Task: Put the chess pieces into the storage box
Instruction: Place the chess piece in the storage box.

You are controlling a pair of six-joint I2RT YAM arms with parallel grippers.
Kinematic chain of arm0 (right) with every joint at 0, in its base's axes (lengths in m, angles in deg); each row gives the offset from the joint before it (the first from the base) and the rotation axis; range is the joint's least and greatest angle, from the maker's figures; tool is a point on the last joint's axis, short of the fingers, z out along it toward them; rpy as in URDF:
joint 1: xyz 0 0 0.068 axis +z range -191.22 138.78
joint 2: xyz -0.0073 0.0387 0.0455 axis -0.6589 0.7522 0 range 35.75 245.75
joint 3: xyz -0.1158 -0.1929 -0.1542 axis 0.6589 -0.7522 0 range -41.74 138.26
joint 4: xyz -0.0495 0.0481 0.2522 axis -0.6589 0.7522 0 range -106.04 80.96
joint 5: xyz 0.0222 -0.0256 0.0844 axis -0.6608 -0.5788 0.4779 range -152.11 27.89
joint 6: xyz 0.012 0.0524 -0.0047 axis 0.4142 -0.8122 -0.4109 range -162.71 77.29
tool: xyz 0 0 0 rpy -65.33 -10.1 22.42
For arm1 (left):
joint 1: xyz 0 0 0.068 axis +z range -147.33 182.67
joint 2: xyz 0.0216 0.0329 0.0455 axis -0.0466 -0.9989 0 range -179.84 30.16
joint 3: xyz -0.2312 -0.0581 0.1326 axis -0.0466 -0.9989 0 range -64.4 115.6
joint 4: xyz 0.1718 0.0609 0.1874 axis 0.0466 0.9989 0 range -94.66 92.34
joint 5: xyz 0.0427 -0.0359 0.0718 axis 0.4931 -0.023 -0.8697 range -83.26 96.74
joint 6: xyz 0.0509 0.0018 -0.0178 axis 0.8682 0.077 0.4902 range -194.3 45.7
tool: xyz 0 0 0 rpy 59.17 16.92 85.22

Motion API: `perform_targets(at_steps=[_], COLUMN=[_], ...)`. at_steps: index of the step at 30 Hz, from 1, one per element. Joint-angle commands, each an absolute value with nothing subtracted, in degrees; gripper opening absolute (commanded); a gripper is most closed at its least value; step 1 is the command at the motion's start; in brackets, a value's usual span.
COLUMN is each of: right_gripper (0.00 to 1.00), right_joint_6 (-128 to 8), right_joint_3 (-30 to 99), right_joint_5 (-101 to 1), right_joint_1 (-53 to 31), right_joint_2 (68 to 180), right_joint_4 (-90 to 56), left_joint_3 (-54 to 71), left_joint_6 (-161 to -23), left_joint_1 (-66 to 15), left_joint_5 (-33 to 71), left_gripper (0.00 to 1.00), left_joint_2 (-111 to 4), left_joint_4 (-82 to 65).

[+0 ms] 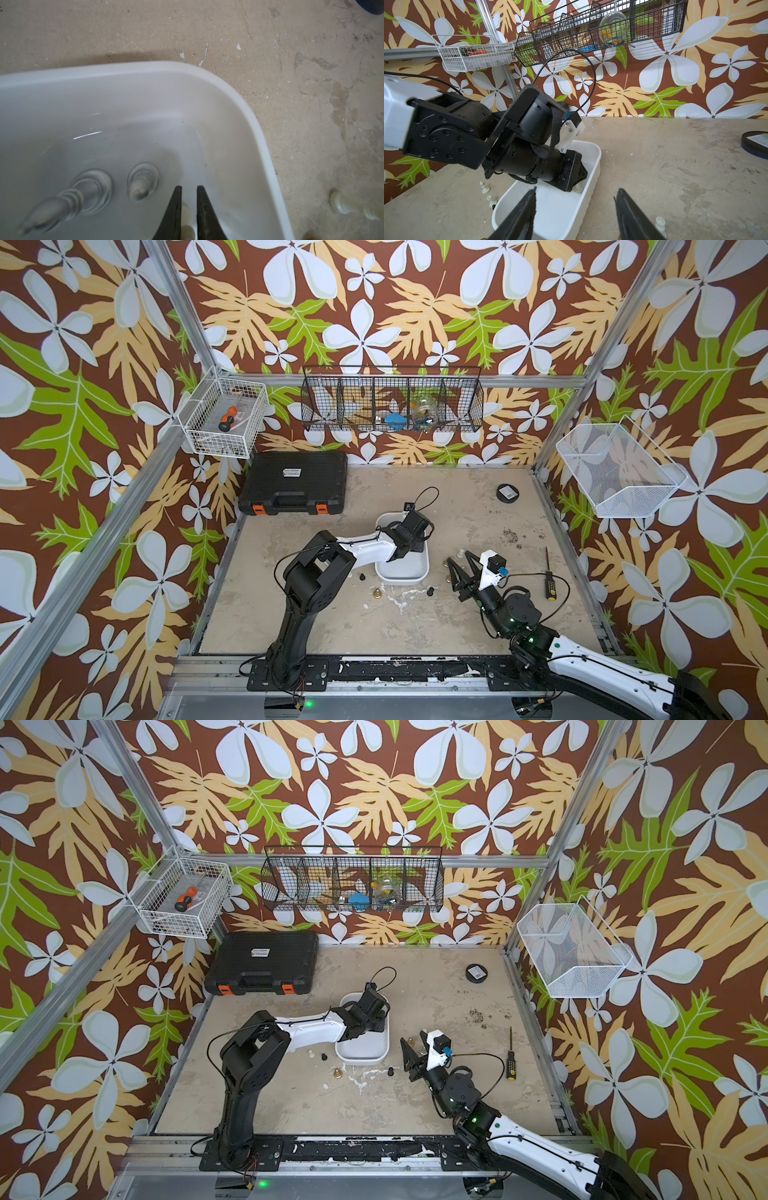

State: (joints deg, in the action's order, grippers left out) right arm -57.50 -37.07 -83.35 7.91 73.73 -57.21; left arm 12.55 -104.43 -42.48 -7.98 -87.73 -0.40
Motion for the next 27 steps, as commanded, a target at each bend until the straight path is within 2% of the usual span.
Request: perform_targets(at_steps=[1,5,8,12,27], right_gripper=[0.62,0.62,0.62,0.62,0.62], right_joint_6=[-57.78,-57.83,-57.83,-57.83,-57.74], right_joint_3=[-37.32,-37.35,-37.34,-37.33,-37.25], right_joint_5=[-83.38,-83.29,-83.21,-83.12,-82.68], right_joint_1=[7.87,7.86,7.83,7.87,7.84], right_joint_2=[73.48,73.46,73.47,73.46,73.98], right_joint_4=[-58.4,-58.48,-58.47,-58.49,-58.75], left_joint_3=[12.69,12.6,12.6,12.43,12.46], left_joint_6=[-105.18,-105.1,-105.11,-105.24,-104.35], left_joint_1=[-42.27,-42.31,-42.25,-42.3,-42.32], left_joint_5=[-7.68,-7.53,-7.5,-7.77,-7.7], left_gripper=[0.12,0.14,0.23,0.29,0.4], left_joint_2=[-88.17,-88.11,-87.95,-87.32,-79.53], left_joint_4=[-0.09,-0.04,0.18,0.18,2.46])
